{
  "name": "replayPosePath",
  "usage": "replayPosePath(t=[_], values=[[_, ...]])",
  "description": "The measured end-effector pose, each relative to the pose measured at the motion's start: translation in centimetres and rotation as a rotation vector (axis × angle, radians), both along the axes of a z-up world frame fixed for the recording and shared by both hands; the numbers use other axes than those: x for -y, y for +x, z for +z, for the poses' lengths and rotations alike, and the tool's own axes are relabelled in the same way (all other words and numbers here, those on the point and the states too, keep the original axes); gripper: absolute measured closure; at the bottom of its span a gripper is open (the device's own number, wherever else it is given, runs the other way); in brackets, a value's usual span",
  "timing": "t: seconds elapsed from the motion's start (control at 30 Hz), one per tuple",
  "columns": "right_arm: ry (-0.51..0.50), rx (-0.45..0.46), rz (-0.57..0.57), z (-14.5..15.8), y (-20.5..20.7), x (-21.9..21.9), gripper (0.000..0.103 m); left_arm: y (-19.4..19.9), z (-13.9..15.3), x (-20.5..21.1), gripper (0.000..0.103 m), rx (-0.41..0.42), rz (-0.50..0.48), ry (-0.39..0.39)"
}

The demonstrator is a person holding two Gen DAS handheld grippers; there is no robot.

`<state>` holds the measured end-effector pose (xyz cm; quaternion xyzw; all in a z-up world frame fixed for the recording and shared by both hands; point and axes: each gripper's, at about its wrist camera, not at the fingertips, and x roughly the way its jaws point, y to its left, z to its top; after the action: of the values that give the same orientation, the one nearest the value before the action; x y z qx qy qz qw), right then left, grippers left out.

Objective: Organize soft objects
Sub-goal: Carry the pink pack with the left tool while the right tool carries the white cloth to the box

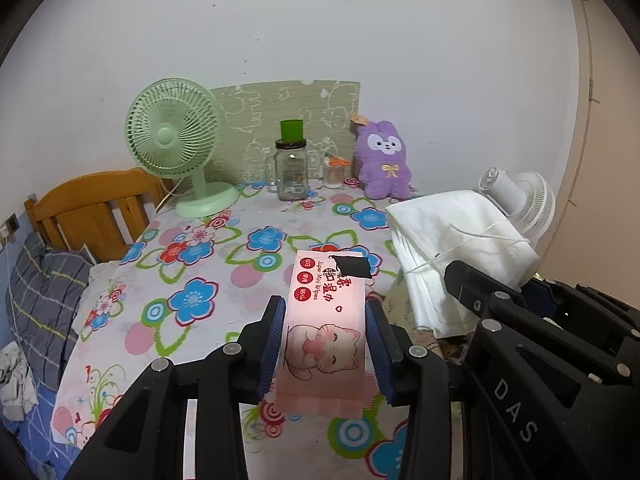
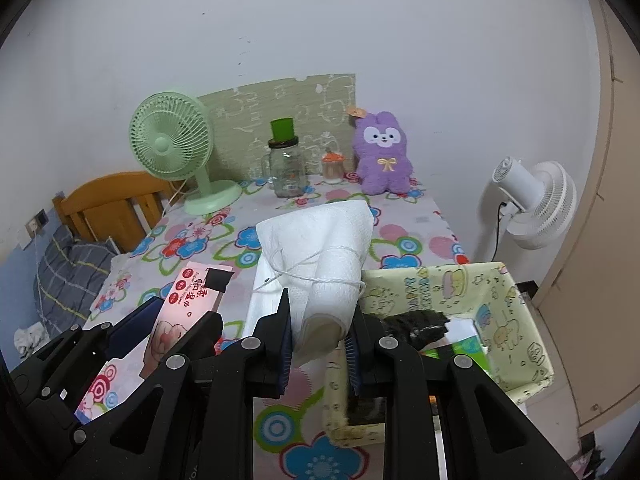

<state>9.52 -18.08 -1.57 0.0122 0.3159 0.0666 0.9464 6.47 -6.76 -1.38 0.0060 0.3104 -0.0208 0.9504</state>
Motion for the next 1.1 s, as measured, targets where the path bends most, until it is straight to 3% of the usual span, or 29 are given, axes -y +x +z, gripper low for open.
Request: replayPosePath(t=[1.1], values=[[0.011,-0.029,-0.163,-1.9,1.3,9.7,0.078,3.3,-2.0,9.3,0.062,-0.048,-0.168,-0.003]])
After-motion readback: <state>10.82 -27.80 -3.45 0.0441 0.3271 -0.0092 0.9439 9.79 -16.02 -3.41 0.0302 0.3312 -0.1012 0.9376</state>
